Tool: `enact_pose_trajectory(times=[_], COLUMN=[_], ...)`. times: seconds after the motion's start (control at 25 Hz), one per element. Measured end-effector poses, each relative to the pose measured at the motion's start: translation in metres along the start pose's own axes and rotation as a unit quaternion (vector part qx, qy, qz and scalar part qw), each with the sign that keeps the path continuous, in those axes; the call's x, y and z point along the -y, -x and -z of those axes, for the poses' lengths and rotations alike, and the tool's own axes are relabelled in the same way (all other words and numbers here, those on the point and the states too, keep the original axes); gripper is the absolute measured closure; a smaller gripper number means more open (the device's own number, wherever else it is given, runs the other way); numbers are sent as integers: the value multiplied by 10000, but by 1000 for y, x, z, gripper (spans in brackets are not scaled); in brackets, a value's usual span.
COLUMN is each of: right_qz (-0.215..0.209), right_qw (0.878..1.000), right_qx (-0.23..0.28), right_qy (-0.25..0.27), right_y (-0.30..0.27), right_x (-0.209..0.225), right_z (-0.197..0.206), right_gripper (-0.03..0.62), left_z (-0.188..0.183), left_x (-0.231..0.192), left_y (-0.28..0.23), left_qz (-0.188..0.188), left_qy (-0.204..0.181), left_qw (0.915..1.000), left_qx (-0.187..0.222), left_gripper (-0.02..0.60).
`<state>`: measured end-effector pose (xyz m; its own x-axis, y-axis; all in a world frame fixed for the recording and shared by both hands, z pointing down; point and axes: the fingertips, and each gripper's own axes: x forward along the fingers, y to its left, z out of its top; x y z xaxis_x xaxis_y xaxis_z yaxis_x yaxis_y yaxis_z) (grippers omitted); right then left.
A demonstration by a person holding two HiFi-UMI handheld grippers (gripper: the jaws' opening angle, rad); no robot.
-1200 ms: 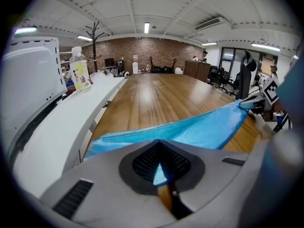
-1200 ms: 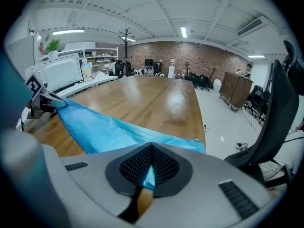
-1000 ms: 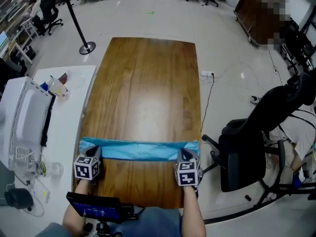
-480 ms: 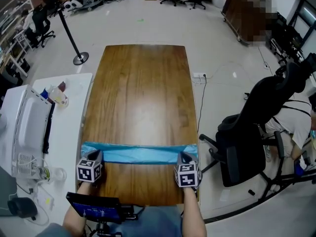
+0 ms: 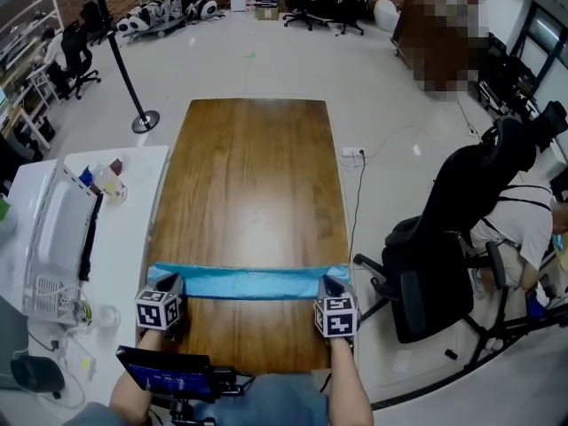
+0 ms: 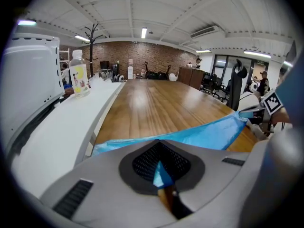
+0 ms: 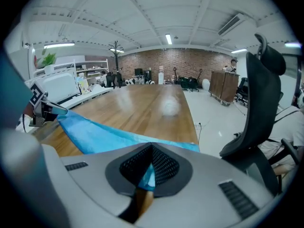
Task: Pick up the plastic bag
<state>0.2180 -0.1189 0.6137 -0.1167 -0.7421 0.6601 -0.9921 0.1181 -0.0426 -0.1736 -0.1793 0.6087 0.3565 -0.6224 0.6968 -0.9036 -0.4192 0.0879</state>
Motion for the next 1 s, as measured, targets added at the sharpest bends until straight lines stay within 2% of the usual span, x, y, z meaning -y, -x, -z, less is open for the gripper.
enact_pose_trajectory(times=[0.2, 0.4, 0.64, 1.0], right_qz=[-37, -396, -803, -1424], right_qw=[9994, 9952, 9828, 9525], right_qx=[345, 861, 1584, 2564], right_qy=[63, 238, 502, 822], right_y=[16, 34, 60, 110], right_x=[-8, -52, -123, -227], right_z=[-19, -51, -100, -158], right_gripper=[606, 606, 607, 606], left_z=[-21, -52, -95, -134], left_x=[16, 47, 82, 89], left_y=[15, 37, 82, 161], left_qz=[178, 604, 1082, 1293], left_qy=[-108, -330, -697, -837], left_qw=[9987, 9917, 9719, 9397], left_qx=[470, 1088, 1970, 3055], left_gripper=[565, 565, 566, 565])
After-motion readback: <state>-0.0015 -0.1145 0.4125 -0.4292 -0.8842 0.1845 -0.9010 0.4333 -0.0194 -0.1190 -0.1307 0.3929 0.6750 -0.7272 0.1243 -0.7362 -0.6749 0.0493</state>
